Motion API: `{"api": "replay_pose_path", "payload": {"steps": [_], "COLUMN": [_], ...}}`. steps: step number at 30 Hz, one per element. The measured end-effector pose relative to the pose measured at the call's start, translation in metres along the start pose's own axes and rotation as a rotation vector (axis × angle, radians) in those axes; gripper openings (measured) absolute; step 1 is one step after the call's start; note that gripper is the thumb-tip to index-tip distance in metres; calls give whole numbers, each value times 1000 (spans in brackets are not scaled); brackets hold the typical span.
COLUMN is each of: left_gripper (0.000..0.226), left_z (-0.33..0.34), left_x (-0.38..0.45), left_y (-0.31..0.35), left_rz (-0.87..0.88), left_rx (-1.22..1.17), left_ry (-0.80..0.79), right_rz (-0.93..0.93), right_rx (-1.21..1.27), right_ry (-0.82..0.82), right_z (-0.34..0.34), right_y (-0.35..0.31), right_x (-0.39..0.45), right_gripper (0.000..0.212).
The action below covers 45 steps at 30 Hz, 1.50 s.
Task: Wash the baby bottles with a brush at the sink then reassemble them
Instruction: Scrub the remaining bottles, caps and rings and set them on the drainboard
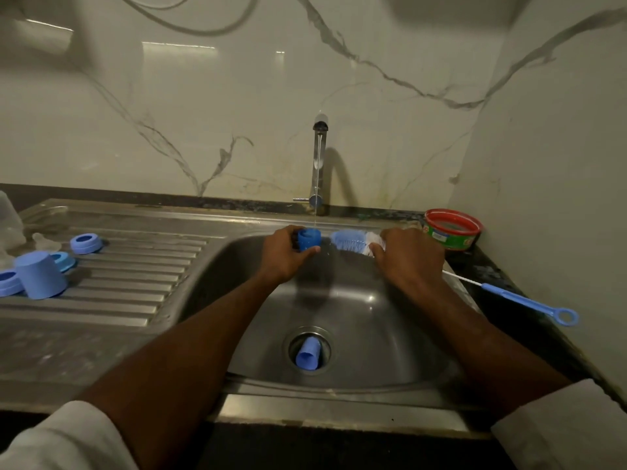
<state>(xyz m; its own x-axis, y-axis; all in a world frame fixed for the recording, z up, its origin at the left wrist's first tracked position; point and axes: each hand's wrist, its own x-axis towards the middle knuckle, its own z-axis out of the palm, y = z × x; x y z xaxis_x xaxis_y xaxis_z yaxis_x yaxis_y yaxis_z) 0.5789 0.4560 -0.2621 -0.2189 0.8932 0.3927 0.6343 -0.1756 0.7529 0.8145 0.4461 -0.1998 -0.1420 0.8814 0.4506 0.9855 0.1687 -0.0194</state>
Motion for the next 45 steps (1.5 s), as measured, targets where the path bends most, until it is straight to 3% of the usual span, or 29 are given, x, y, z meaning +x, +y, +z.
{"api": "replay_pose_path", "payload": {"steps": [5, 11, 14, 17, 21, 24, 27, 30, 33, 37, 40, 43, 45], "left_gripper": [58, 57, 53, 55, 53, 56, 55, 52, 53, 58, 55, 54, 54], "left_z": [2, -1, 0, 2, 5, 5, 5, 4, 4, 2, 4, 5, 6], "left_x": [-3, -3, -6, -5, -7, -6, -5, -3, -4, -3, -5, -2, -4], "left_y": [4, 10, 5, 3, 2, 2, 3, 2, 2, 2, 2, 1, 2], "left_rz": [33, 56, -8, 4, -2, -5, 11, 13, -9, -16, -22, -20, -13], "left_rx": [7, -12, 36, -2, 73, 20, 74, 35, 79, 12, 98, 11, 48], "left_ry": [-25, 58, -31, 29, -65, 18, -46, 26, -49, 53, -52, 28, -38], "right_rz": [-31, -31, -29, -44, -47, -56, -56, -65, -65, -71, -63, -64, -60], "right_rx": [-39, -15, -16, -19, -25, -16, 4, 5, 11, -7, -1, 4, 18], "right_ry": [-37, -69, -90, -104, -109, -105, -93, -85, -92, -98, -118, -118, -118], "right_z": [3, 7, 10, 11, 11, 11, 10, 11, 10, 8, 8, 9, 10], "right_y": [2, 3, 3, 2, 2, 2, 3, 2, 3, 2, 1, 1, 3], "right_x": [0, 0, 1, 2, 0, 1, -1, 0, -1, 0, -1, 0, -1], "right_gripper": [37, 37, 37, 37, 39, 39, 39, 39, 39, 39, 38, 38, 39]}}
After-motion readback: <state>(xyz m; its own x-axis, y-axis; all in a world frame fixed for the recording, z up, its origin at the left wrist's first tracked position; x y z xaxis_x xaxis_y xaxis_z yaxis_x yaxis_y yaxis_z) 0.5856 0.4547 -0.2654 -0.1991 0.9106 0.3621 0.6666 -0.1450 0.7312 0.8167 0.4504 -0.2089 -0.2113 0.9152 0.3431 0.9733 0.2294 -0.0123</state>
